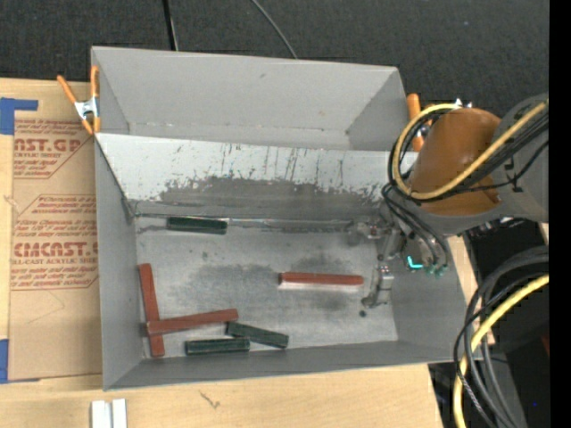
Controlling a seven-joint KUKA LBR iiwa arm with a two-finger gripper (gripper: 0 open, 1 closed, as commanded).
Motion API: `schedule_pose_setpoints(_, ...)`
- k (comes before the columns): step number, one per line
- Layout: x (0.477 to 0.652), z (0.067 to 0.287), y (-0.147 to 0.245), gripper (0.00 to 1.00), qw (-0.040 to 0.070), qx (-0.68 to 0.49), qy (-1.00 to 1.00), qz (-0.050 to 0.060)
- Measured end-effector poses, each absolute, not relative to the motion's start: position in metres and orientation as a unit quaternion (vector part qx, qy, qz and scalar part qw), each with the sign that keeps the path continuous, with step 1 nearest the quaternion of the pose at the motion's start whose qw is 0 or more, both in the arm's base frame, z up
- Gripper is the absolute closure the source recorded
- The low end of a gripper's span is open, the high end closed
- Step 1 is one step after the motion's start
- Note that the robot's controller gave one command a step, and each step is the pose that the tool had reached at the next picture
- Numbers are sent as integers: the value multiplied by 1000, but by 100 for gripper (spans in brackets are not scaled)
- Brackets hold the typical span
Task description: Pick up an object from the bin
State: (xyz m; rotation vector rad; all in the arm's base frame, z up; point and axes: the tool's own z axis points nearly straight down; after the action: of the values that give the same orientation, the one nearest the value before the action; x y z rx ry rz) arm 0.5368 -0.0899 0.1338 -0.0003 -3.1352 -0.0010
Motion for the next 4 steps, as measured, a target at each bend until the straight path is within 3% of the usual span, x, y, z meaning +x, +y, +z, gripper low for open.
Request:
schedule_pose_setpoints(1,539,138,-90,0,0,0,-1000,0)
schedule_pose_setpoints(2,557,70,-73,100,0,-10,-1000,0)
schedule_pose_setpoints(3,557,70,-73,100,0,-11,-1000,0)
schedule_pose_setpoints(4,575,123,-63,100,2,1,-1000,0)
